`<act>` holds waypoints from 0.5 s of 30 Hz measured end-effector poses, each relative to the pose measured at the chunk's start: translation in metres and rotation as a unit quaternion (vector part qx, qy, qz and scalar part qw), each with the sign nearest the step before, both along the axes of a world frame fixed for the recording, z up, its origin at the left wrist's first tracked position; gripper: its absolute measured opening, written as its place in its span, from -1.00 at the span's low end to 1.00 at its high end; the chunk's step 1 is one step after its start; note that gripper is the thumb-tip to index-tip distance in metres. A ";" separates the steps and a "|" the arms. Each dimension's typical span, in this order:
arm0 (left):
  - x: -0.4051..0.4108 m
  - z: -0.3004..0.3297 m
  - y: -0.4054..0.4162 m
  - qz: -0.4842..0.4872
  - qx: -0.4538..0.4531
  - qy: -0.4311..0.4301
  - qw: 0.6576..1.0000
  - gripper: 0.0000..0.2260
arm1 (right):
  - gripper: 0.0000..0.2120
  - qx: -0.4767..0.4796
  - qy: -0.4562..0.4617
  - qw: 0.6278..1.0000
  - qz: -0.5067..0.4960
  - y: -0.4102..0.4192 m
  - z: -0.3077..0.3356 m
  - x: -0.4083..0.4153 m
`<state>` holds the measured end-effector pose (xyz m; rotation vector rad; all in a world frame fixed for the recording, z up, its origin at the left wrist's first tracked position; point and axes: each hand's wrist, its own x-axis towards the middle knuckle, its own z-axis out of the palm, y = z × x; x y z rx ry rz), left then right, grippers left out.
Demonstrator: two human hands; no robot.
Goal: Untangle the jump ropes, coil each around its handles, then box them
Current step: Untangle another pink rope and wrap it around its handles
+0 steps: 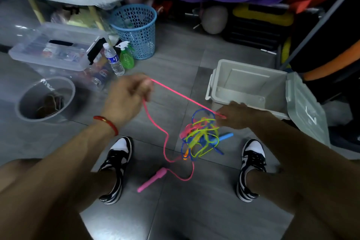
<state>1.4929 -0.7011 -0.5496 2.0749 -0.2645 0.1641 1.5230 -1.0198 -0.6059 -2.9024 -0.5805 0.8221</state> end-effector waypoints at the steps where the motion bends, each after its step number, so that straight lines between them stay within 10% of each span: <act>1: 0.005 0.000 0.010 0.043 0.009 -0.004 0.999 -0.77 | -0.85 -0.009 0.019 1.000 -0.022 -0.011 -0.005 0.000; 5: 0.011 -0.017 0.035 0.103 0.226 0.112 0.962 -0.84 | -0.79 0.125 -0.025 0.992 -0.026 -0.015 0.001 0.014; 10: -0.001 -0.030 0.032 0.020 0.560 0.259 0.787 -0.64 | -0.73 0.310 -0.127 0.941 -0.045 0.016 0.069 0.004; 12: -0.006 -0.031 0.014 -0.014 0.523 0.228 0.821 -0.44 | -0.72 0.311 -0.173 0.934 -0.023 0.023 0.087 -0.005; 15: -0.018 -0.014 -0.031 -0.107 0.212 0.137 0.961 -0.16 | -0.68 0.293 -0.171 0.940 0.029 0.038 0.097 -0.016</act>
